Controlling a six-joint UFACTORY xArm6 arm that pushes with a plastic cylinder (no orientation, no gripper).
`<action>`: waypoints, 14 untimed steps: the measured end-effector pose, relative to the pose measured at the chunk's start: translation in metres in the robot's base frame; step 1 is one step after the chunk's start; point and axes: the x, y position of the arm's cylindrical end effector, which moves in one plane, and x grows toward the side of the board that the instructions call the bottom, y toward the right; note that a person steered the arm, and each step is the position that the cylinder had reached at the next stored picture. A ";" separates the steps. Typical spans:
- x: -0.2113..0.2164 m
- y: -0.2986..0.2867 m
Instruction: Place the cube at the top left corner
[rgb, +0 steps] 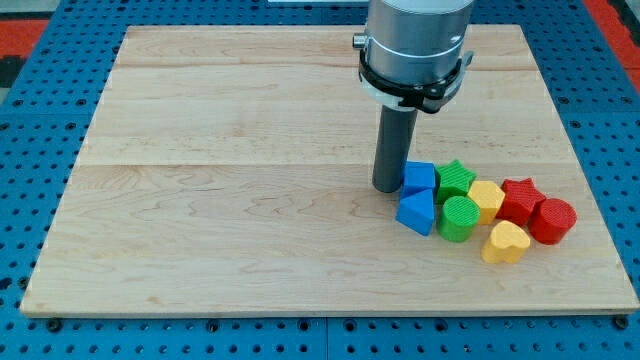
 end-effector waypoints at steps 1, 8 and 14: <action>0.000 0.000; 0.110 -0.086; 0.038 0.051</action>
